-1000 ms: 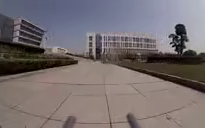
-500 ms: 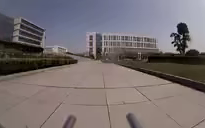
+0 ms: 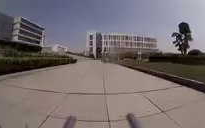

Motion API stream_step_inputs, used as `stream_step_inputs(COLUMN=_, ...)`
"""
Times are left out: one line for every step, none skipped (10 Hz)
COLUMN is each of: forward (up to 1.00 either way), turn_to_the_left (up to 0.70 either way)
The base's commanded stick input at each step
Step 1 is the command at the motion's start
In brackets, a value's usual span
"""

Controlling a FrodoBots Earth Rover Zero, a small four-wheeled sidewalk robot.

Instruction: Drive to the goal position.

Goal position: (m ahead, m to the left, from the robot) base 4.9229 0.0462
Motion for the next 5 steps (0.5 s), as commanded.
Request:
stream_step_inputs(forward=0.70, turn_to_the_left=0.00)
stream_step_inputs(forward=0.70, turn_to_the_left=0.00)
stream_step_inputs(forward=0.70, turn_to_the_left=0.00)
stream_step_inputs(forward=0.70, turn_to_the_left=0.00)
stream_step_inputs(forward=0.70, turn_to_the_left=0.00)
